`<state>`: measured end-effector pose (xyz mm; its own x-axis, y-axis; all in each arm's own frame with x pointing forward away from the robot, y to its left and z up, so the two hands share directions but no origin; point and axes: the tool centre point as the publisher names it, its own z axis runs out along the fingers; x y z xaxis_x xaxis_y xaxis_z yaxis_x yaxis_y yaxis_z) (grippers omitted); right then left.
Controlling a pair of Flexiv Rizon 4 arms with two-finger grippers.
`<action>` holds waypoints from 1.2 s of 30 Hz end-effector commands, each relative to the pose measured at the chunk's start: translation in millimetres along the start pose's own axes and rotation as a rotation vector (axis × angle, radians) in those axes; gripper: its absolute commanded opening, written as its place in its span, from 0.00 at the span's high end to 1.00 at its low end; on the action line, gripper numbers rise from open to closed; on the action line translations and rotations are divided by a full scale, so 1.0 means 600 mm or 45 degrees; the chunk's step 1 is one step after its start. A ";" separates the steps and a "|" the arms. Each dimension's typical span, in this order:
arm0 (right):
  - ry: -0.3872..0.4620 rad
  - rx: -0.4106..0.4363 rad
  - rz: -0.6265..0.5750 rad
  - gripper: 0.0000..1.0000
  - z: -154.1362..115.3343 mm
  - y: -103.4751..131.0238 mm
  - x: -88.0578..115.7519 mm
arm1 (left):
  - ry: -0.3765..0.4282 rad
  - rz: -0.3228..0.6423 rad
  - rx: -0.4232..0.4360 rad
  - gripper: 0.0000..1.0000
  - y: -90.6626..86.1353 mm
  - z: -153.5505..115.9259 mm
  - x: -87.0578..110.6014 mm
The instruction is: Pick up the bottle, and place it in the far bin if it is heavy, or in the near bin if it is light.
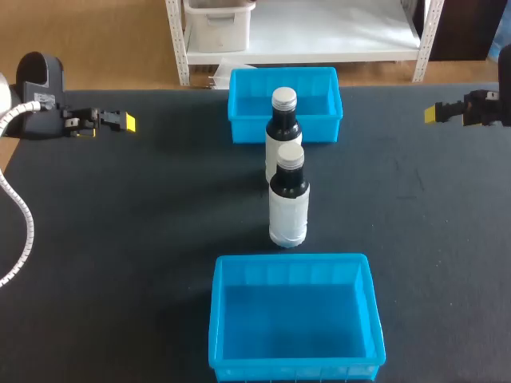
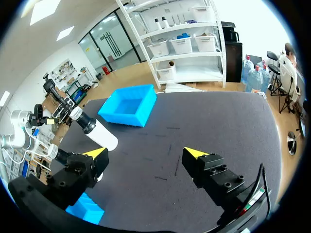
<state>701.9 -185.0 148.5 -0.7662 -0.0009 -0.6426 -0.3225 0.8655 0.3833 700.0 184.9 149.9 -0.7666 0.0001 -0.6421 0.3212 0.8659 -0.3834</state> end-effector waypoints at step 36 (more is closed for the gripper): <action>0.205 -0.697 -0.749 0.00 -0.017 0.007 -0.011 | 0.000 0.000 0.000 0.00 0.000 0.000 0.000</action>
<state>696.0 -182.8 162.8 -0.4538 -0.4952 -0.7409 -0.7877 0.6116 0.0737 700.0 185.0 149.9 -0.7666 0.0001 -0.6421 0.3212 0.8659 -0.3834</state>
